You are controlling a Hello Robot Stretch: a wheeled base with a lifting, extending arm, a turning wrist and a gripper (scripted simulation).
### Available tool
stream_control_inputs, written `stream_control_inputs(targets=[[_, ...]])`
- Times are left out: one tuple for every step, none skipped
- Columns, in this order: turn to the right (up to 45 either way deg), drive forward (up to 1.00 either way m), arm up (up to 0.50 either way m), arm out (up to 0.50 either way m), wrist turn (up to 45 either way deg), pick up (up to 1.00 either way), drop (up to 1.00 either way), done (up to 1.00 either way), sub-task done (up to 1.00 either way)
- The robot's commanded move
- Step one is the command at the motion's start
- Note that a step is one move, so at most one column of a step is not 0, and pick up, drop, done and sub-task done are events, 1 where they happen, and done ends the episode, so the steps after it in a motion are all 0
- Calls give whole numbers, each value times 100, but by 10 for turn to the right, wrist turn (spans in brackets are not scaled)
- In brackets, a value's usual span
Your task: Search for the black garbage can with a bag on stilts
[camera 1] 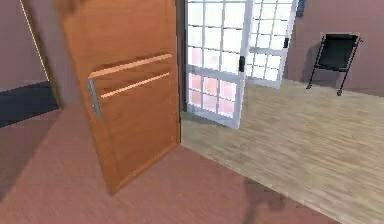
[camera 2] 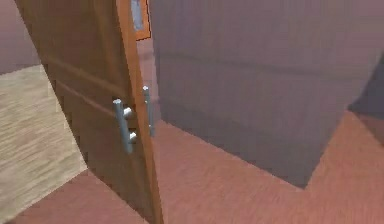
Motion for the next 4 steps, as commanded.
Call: stream_control_inputs(targets=[[0, 35, 0, 0, 0, 0, 0, 0, 0], [420, 0, 0, 0, 0, 0, 0, 0, 0], [0, 100, 0, 0, 0, 0, 0, 0, 0], [0, 55, 0, 0, 0, 0, 0, 0, 0]])
